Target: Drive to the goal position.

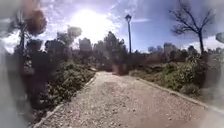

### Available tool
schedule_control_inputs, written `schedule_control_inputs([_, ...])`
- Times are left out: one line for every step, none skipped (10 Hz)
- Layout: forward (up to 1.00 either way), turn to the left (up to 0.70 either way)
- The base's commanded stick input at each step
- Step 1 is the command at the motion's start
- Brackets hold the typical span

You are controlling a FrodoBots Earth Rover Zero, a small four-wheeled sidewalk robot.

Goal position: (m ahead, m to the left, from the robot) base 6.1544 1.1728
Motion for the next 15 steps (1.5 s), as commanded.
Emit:
schedule_control_inputs([0.7,0.0])
schedule_control_inputs([0.7,0.0])
schedule_control_inputs([0.7,0.0])
schedule_control_inputs([0.7,0.0])
schedule_control_inputs([0.7,0.0])
schedule_control_inputs([0.7,0.0])
schedule_control_inputs([0.7,0.0])
schedule_control_inputs([0.7,0.0])
schedule_control_inputs([0.7,0.0])
schedule_control_inputs([0.7,0.0])
schedule_control_inputs([0.7,0.0])
schedule_control_inputs([0.7,0.0])
schedule_control_inputs([0.7,0.0])
schedule_control_inputs([0.7,0.0])
schedule_control_inputs([0.7,0.0])
